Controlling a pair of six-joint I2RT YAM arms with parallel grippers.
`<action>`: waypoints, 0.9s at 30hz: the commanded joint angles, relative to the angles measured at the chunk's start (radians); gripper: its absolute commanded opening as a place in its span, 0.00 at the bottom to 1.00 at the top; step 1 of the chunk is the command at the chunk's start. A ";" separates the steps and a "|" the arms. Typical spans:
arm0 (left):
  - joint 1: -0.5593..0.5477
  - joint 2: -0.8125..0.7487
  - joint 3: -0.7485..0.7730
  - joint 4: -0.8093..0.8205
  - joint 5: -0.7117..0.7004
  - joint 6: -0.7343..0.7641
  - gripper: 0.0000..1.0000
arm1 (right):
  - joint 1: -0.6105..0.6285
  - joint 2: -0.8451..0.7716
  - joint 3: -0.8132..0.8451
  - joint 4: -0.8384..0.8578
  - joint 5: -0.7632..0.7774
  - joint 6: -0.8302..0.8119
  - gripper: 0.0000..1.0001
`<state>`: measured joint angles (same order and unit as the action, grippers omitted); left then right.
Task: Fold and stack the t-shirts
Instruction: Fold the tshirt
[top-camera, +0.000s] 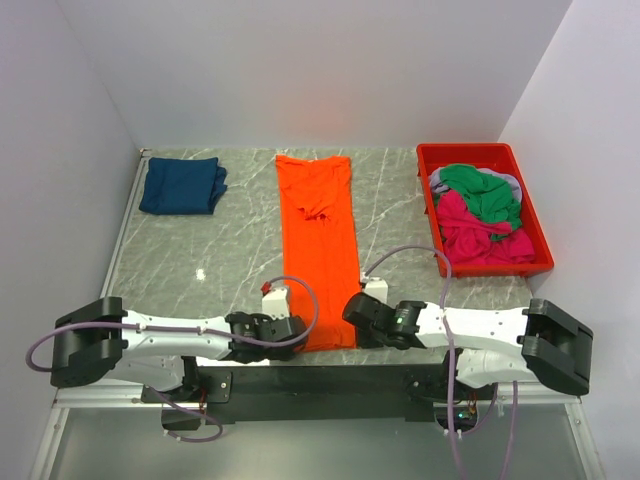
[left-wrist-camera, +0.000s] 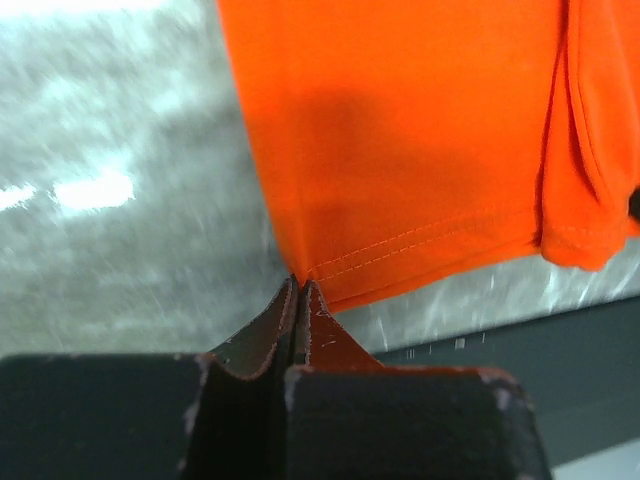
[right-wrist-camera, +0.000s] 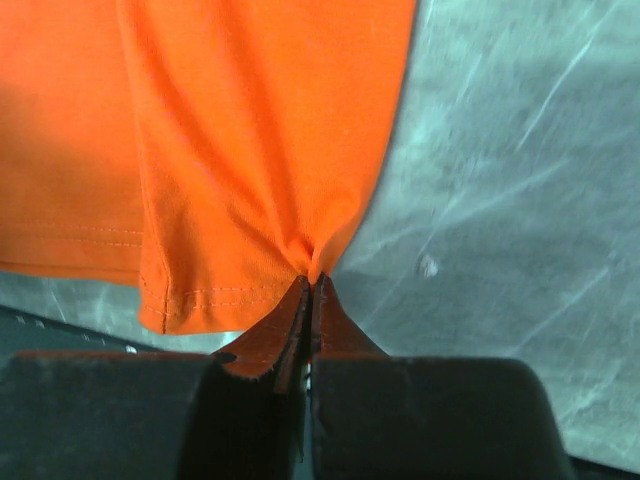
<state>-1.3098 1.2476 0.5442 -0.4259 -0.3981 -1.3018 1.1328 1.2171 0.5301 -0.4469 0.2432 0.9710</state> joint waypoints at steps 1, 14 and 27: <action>-0.057 -0.014 0.000 -0.039 0.051 0.010 0.00 | 0.044 -0.025 -0.015 -0.085 0.002 0.041 0.00; -0.099 -0.051 0.088 -0.054 -0.039 -0.037 0.00 | 0.117 -0.041 0.145 -0.254 0.106 0.075 0.00; 0.199 -0.074 0.060 0.182 0.018 0.196 0.00 | -0.149 0.084 0.272 -0.105 0.094 -0.234 0.00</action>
<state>-1.1732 1.1927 0.5911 -0.3317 -0.3847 -1.1957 1.0412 1.2762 0.7433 -0.6155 0.3141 0.8463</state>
